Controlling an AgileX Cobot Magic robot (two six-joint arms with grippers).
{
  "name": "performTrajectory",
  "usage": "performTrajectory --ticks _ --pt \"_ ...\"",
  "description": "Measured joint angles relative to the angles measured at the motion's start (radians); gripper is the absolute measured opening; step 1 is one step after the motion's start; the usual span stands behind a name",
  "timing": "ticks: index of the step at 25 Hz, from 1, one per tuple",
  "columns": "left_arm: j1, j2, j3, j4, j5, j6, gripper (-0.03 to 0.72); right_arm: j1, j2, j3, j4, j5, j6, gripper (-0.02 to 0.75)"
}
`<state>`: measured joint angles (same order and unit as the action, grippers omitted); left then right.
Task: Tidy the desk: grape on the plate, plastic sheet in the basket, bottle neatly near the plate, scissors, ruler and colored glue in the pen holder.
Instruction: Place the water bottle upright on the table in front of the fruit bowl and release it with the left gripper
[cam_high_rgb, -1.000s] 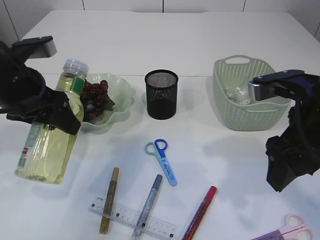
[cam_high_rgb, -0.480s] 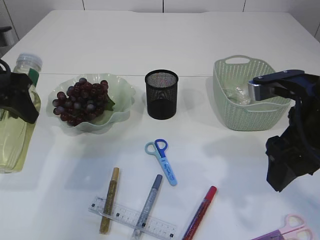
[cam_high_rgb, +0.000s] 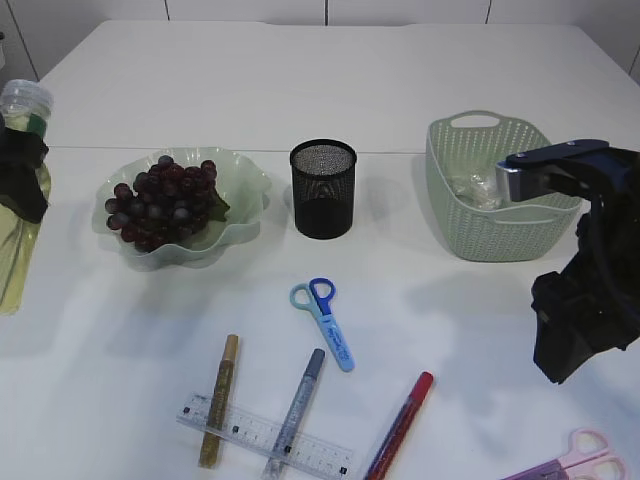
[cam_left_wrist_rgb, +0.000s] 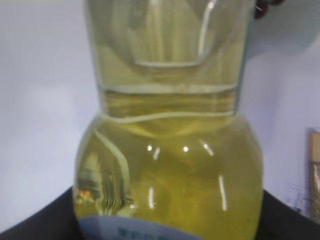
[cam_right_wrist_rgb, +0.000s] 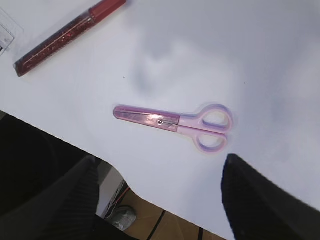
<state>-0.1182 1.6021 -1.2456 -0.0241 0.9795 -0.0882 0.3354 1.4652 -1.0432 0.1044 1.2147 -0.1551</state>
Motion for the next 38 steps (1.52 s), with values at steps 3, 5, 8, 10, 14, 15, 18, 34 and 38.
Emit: performTrajectory --ticks 3,5,8,10,14,15,18,34,38 --pt "0.000 0.000 0.000 0.099 -0.053 -0.078 0.444 0.000 0.000 0.000 0.000 0.000 0.000 0.588" --pt "0.002 0.000 0.000 0.129 -0.087 -0.106 0.444 0.000 0.000 0.000 -0.003 0.000 0.000 0.588" --pt "0.002 0.000 0.000 0.131 -0.145 -0.140 0.444 0.000 0.000 0.000 -0.010 0.000 0.000 0.587" --pt "0.002 -0.003 0.011 0.131 -0.194 -0.160 0.444 0.000 0.000 0.000 -0.012 0.000 0.000 0.587" --pt "0.002 -0.050 0.111 0.174 -0.324 -0.241 0.444 0.000 0.000 0.000 -0.018 0.000 -0.006 0.586" --pt "0.002 -0.071 0.140 0.194 -0.360 -0.269 0.444 0.000 0.000 0.000 -0.020 0.000 -0.004 0.585" --pt "0.002 -0.143 0.234 0.240 -0.461 -0.327 0.444 0.000 0.000 0.000 -0.022 0.000 -0.006 0.585" --pt "0.002 -0.354 0.685 0.298 -1.127 -0.309 0.444 0.000 0.000 0.000 -0.038 0.000 -0.058 0.585" --pt "0.002 -0.354 0.756 0.304 -1.256 -0.239 0.444 0.000 0.000 0.000 -0.038 0.000 -0.083 0.585"
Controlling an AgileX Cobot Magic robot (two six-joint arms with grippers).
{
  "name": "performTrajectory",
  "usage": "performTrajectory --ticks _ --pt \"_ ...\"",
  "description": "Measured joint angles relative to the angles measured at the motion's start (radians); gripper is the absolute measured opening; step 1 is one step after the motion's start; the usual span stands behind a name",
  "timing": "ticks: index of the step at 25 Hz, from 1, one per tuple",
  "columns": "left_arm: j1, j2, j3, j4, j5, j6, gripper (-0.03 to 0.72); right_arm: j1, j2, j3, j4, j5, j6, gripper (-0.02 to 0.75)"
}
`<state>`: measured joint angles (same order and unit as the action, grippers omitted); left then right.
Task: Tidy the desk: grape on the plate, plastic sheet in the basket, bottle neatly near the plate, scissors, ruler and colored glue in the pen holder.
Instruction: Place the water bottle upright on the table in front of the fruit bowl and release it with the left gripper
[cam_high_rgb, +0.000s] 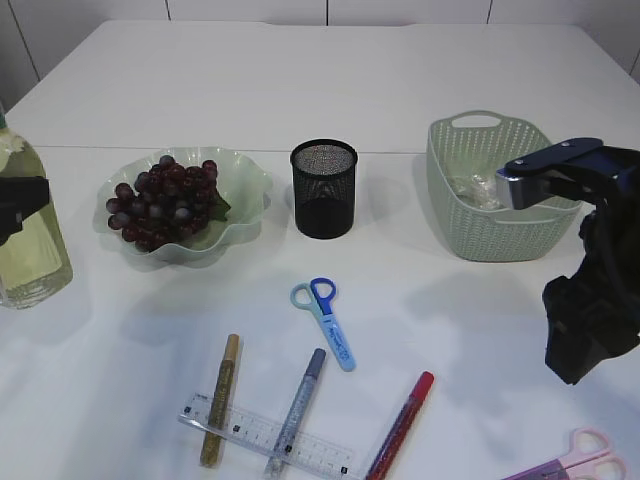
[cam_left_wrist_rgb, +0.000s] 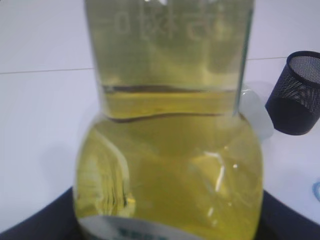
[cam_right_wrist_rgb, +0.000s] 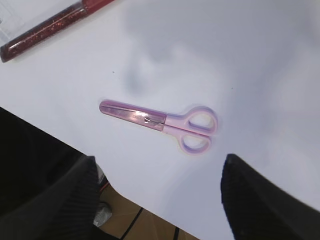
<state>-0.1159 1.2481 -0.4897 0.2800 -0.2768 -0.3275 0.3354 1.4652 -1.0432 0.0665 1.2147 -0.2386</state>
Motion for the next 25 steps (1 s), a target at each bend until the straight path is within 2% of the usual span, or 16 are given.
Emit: performTrajectory --ticks 10,18,25 --pt "0.000 0.014 0.059 -0.008 -0.208 0.128 0.444 0.000 0.000 0.000 -0.004 0.000 -0.026 0.585" --pt "0.000 0.075 0.202 -0.131 -0.483 0.212 0.444 0.000 0.000 0.000 -0.004 0.000 -0.032 0.585" --pt "0.000 0.187 0.210 -0.153 -0.639 0.223 0.444 0.000 0.000 0.000 -0.004 -0.011 -0.040 0.585"
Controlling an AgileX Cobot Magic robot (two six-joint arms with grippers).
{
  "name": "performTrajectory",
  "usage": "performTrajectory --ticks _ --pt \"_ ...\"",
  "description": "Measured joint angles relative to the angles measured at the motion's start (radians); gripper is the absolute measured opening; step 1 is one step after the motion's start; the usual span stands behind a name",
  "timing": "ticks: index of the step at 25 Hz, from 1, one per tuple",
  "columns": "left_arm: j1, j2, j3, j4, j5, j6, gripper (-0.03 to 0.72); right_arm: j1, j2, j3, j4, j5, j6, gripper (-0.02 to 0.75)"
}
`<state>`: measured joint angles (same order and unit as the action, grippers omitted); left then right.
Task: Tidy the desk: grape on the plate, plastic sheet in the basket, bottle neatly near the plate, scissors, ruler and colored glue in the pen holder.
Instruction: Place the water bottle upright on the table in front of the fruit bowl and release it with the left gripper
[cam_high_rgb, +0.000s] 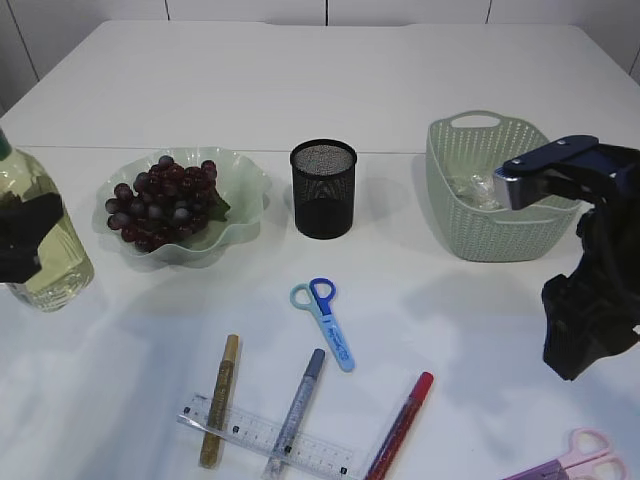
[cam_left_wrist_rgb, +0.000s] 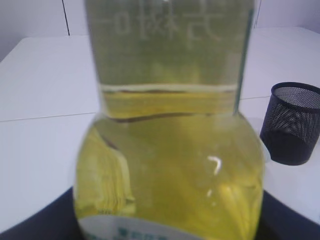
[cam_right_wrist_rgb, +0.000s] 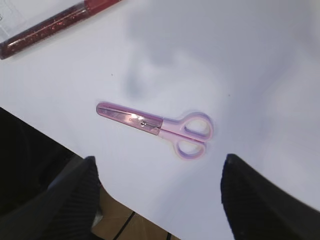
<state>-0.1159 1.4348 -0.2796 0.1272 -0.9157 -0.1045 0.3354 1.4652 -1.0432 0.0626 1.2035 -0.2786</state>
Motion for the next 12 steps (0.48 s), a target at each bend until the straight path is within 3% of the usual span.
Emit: performTrajectory --ticks 6,12 --pt "0.000 0.157 0.000 -0.064 -0.139 0.000 0.444 0.000 0.000 0.000 -0.009 -0.042 -0.004 0.584" --pt "0.000 0.294 -0.028 -0.078 -0.144 0.002 0.444 0.000 0.000 0.000 -0.015 -0.070 -0.004 0.584"
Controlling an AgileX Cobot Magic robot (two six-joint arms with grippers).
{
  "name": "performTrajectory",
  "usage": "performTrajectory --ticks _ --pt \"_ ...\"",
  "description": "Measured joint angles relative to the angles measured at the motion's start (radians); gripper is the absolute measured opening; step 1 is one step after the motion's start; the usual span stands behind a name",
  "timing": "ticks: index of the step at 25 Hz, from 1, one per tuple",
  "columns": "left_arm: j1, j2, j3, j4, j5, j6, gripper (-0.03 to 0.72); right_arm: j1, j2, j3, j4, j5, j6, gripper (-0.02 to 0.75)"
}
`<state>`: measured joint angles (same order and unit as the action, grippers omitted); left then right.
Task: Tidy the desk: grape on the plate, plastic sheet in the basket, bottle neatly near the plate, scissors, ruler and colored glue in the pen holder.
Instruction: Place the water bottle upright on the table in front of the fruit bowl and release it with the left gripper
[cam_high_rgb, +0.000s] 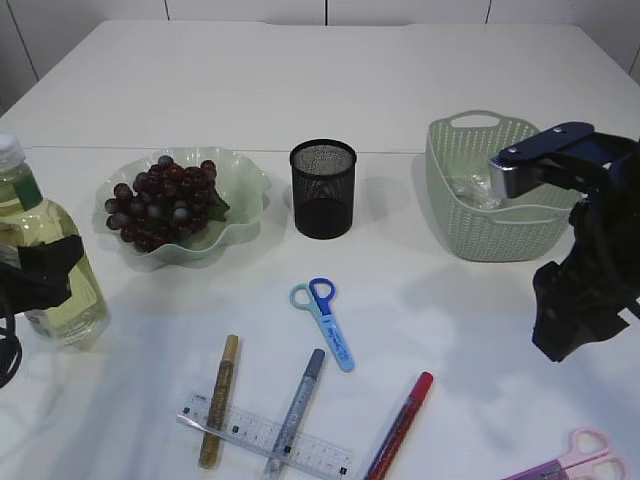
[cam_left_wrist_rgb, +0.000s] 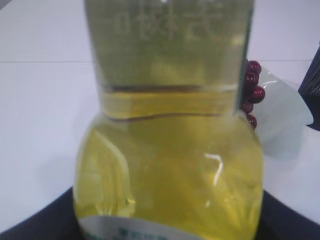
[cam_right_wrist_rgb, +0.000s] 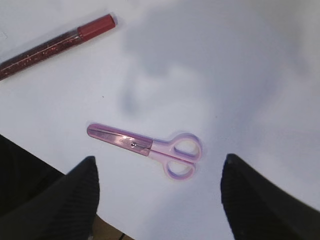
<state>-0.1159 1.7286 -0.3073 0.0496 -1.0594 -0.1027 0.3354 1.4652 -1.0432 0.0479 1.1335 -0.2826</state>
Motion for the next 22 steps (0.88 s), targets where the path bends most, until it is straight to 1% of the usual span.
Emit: performTrajectory --ticks 16,22 --pt "0.000 0.049 -0.086 0.000 -0.007 0.000 0.444 0.000 0.000 0.000 -0.014 -0.047 -0.002 0.584" --pt "0.000 0.116 -0.117 0.035 -0.009 0.000 0.444 0.000 0.000 0.000 -0.024 -0.051 -0.002 0.584"
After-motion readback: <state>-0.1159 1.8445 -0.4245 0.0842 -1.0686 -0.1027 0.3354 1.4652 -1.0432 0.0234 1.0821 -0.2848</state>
